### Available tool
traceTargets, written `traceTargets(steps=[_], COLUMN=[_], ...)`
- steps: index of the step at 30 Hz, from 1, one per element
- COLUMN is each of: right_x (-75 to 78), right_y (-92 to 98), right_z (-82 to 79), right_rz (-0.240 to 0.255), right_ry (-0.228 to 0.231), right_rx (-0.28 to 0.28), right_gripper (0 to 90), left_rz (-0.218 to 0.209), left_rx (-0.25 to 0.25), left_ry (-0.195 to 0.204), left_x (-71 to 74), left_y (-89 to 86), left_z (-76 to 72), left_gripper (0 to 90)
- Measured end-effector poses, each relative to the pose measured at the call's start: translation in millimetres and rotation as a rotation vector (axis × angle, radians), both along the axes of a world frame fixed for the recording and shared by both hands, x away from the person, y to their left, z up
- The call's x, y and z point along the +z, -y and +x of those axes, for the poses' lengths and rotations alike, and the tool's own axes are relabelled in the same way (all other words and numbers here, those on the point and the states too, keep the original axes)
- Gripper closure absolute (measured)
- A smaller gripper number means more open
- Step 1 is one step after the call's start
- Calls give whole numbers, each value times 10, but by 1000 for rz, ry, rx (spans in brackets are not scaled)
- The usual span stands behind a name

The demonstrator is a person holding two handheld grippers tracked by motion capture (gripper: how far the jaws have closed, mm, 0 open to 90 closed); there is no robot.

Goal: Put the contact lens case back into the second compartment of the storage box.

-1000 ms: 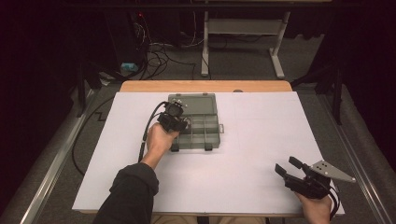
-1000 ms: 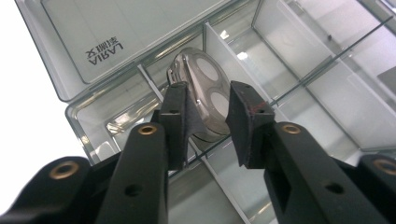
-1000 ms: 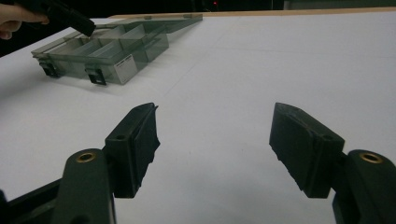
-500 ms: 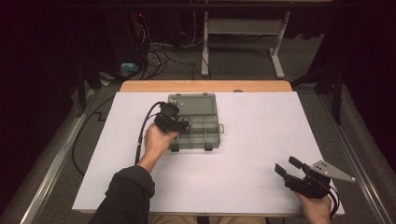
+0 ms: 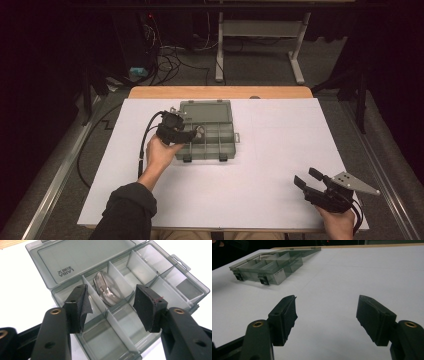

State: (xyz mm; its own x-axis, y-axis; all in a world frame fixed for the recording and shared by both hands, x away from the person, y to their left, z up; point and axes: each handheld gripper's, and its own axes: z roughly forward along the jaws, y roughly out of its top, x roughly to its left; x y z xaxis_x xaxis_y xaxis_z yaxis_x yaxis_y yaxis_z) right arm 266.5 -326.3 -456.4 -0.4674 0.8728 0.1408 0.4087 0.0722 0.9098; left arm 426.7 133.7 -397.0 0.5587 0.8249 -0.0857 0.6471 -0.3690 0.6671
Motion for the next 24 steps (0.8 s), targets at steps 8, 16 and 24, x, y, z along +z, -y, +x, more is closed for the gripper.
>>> traceTargets(steps=[8,16,24], right_x=[-2,-3,-4], right_y=[-5,-6,-5], right_z=[1,0,2], right_rz=[0,0,-2], right_ry=[-3,-3,-3], right_rx=[-1,0,0], right_gripper=[322,322,322], left_rz=[-43,-45,-53], left_rx=[-1,-9,-13], left_ry=[0,7,9], left_x=[-6,-15,-25], left_y=[-96,-140,-193], left_z=[-80,-159,-216], left_gripper=[445,441,433])
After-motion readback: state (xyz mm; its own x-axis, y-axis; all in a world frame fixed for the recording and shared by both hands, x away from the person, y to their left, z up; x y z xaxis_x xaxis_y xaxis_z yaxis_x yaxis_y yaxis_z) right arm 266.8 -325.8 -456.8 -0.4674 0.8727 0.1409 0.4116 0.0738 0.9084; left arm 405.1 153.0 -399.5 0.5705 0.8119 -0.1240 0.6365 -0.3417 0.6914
